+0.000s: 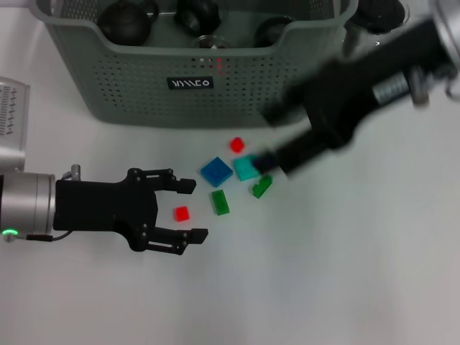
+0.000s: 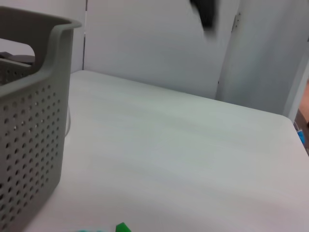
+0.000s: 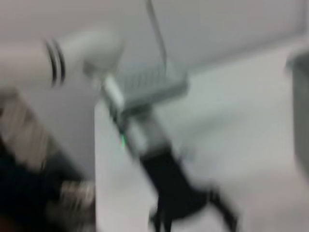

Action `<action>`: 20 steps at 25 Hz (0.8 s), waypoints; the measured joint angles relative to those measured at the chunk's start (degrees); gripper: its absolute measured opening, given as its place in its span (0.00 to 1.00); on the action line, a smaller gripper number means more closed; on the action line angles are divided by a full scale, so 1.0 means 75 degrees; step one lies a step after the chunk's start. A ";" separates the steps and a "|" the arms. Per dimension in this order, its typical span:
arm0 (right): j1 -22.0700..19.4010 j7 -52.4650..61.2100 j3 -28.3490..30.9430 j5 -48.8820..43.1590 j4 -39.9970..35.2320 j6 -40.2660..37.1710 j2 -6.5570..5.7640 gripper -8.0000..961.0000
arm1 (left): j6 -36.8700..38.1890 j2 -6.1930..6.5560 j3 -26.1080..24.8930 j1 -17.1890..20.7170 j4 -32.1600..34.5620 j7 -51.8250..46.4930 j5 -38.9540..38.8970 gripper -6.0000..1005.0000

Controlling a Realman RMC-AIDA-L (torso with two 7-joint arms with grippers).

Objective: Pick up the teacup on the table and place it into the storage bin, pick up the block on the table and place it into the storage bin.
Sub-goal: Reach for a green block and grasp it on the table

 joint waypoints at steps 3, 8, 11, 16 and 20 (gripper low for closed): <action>-0.0023 0.0586 -0.0356 -0.0925 0.0264 -0.0203 0.0058 0.90 | 0.0000 0.0012 -0.0049 0.0001 0.0000 0.0002 0.0038 0.84; 0.0374 0.1435 -0.1043 -0.2140 0.1384 0.0422 0.0058 0.90 | -0.0011 0.0025 -0.0093 0.0003 0.0003 0.0052 0.0043 0.84; 0.0730 0.1780 -0.1501 -0.2662 0.2203 0.1177 0.0072 0.90 | -0.0015 0.0027 -0.0093 0.0001 0.0018 0.0065 0.0043 0.84; 0.1345 0.2537 -0.2838 -0.3061 0.3368 0.2792 0.0093 0.90 | -0.0016 0.0047 -0.0093 -0.0032 0.0022 0.0078 0.0043 0.84; 0.1791 0.2876 -0.3530 -0.3033 0.4123 0.3701 0.0148 0.90 | -0.0016 0.0061 -0.0093 -0.0063 0.0023 0.0080 0.0052 0.84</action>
